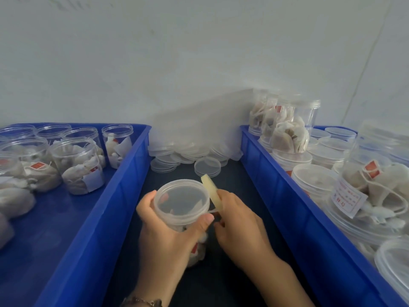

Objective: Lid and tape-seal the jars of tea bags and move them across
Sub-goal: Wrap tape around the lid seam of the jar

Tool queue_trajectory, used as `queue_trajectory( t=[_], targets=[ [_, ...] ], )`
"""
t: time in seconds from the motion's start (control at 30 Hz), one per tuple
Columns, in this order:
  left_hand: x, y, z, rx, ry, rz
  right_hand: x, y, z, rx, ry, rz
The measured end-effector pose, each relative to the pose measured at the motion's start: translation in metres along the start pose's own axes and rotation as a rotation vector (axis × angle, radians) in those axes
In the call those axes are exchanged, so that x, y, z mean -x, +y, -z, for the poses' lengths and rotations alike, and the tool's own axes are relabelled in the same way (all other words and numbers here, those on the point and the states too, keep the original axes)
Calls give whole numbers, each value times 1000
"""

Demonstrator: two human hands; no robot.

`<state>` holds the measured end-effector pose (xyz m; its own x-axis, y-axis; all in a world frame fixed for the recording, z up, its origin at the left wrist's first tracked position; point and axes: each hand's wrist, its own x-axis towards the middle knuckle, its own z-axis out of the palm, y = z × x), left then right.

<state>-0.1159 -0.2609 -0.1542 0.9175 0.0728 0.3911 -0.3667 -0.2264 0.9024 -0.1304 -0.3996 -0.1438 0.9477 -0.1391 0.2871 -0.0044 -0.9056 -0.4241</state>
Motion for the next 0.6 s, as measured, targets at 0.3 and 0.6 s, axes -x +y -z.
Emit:
queue_trajectory(
  t=[0.3,0.6],
  targets=[
    [-14,-8,8,33,44,-12,2,8,9,-83,44,50],
    [-15,-1,17,-131,-65,-100,1,21,15,36,187,-40]
  ],
)
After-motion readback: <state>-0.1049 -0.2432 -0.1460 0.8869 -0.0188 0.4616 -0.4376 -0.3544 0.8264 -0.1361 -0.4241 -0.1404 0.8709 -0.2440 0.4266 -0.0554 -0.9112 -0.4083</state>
